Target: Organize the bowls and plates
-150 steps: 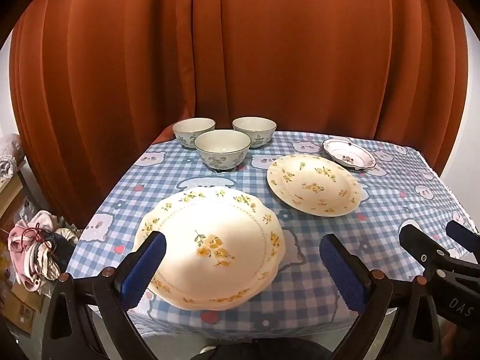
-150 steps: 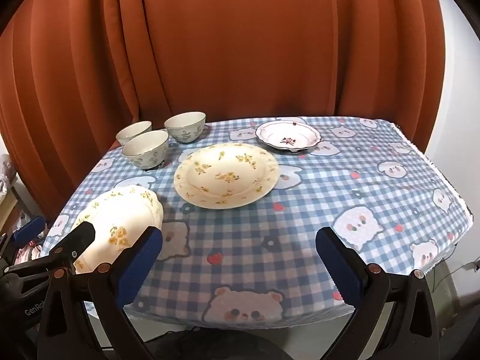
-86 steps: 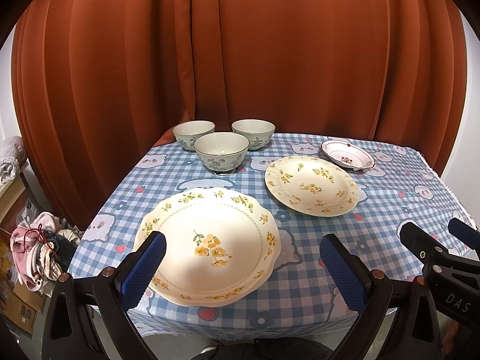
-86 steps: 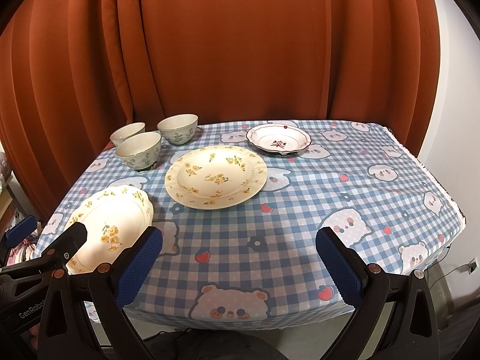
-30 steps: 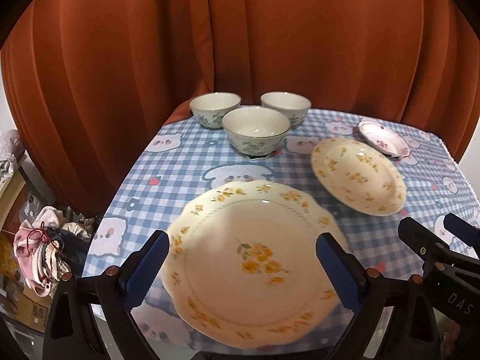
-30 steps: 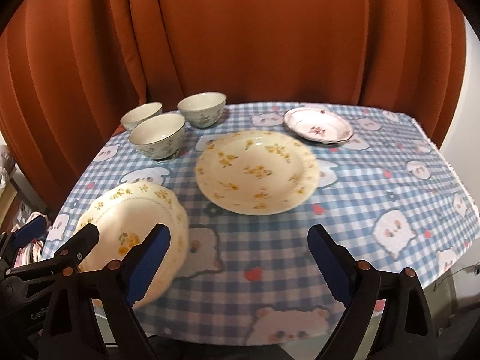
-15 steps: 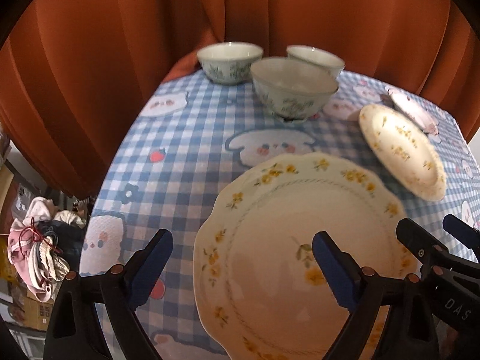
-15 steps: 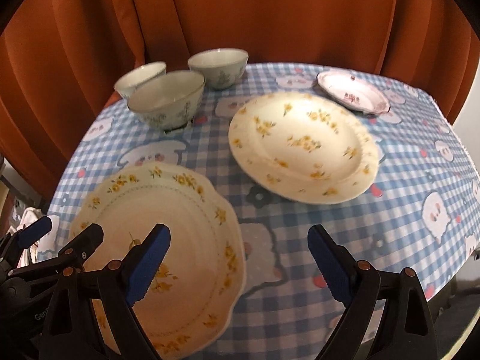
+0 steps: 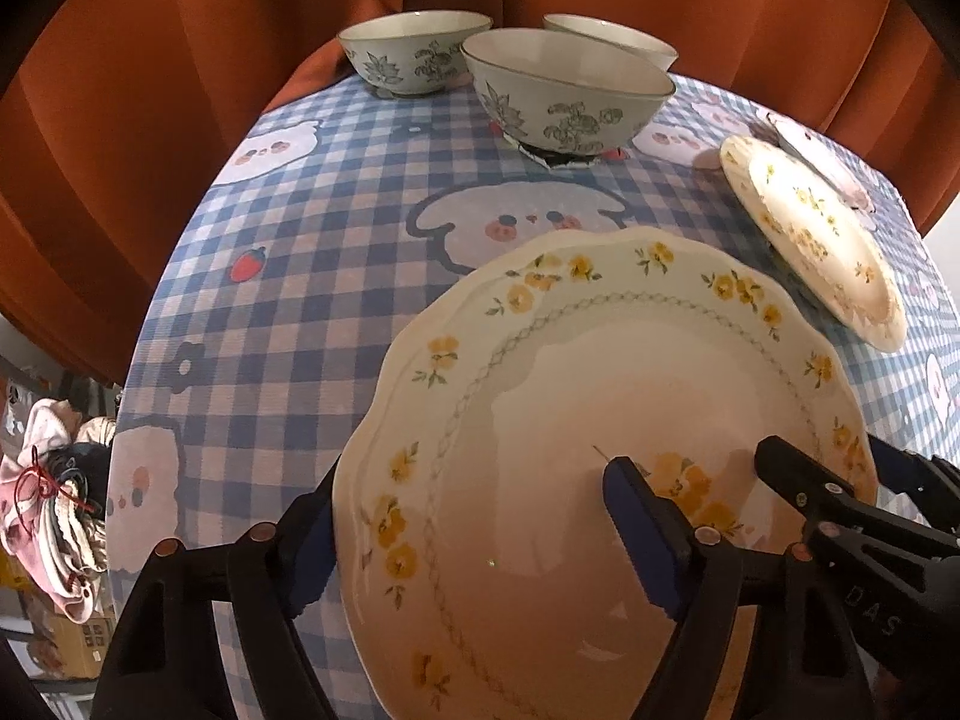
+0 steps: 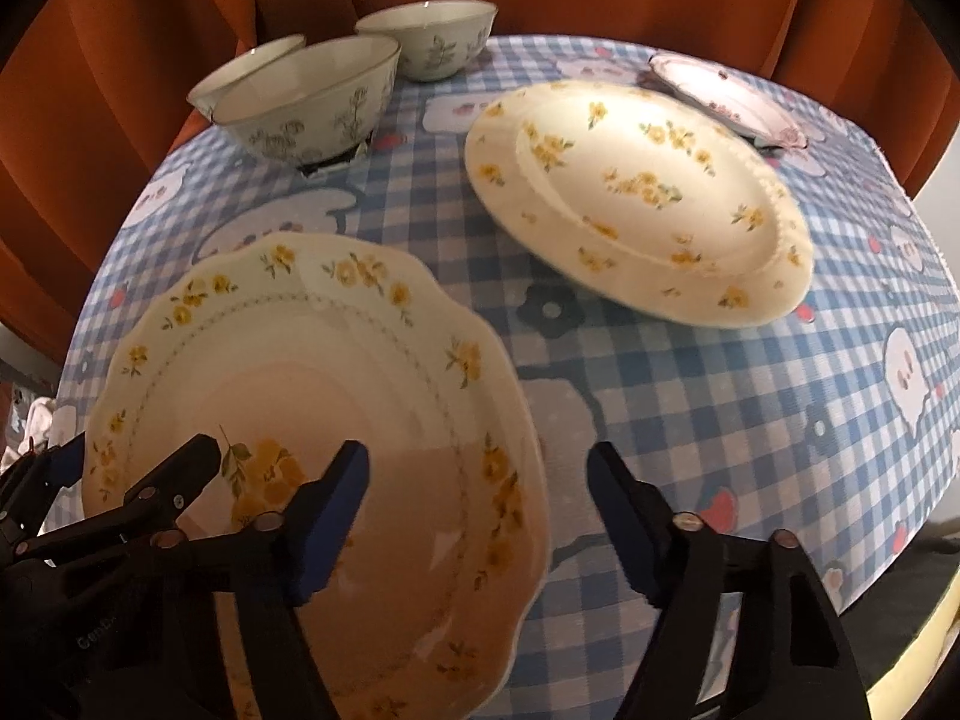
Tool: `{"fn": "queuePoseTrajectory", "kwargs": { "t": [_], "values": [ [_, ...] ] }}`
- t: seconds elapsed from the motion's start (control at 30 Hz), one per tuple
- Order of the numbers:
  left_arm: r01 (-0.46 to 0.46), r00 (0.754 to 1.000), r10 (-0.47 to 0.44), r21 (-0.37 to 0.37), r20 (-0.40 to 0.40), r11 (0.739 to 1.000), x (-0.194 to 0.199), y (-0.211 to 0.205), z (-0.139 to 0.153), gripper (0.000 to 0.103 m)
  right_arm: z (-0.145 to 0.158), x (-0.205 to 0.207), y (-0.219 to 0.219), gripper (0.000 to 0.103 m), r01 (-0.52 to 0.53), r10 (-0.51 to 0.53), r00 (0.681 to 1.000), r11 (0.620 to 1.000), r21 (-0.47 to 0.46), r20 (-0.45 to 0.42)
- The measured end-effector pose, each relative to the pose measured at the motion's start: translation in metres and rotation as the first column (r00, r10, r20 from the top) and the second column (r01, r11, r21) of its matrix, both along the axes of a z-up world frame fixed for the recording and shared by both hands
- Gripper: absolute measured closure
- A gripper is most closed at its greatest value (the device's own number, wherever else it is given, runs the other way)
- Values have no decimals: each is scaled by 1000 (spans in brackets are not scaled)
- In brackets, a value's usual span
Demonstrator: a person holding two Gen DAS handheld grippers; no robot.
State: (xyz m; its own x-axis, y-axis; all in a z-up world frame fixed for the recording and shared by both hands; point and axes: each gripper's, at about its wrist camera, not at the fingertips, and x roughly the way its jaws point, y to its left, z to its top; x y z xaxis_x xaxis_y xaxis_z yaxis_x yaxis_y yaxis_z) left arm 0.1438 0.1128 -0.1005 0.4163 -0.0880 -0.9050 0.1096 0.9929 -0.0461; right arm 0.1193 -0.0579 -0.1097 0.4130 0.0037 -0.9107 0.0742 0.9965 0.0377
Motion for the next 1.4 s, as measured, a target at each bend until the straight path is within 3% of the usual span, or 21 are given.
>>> {"fn": "queuePoseTrajectory", "kwargs": {
  "t": [0.13, 0.4, 0.8, 0.97, 1.4],
  "values": [
    [10, 1000, -10, -7, -14, 1000, 5, 0, 0, 22, 0, 3, 4, 42, -5, 5, 1000, 1000, 18, 0],
    [33, 998, -33, -11, -61, 999, 11, -1, 3, 22, 2, 6, 7, 42, 24, -24, 999, 1000, 10, -47],
    [66, 997, -66, -26, -30, 998, 14, -11, 27, 22, 29, 5, 0, 42, 43, -44, 999, 999, -13, -31],
    [88, 996, -88, -28, -3, 996, 13, -24, 32, 21, 35, 6, -13, 41, 67, -67, 998, 998, -2, -13],
    [17, 1000, -17, -7, 1, 1000, 0, -85, 34, 21, 30, -4, -72, 41, 11, -11, 1000, 999, 31, 25]
  ]
}}
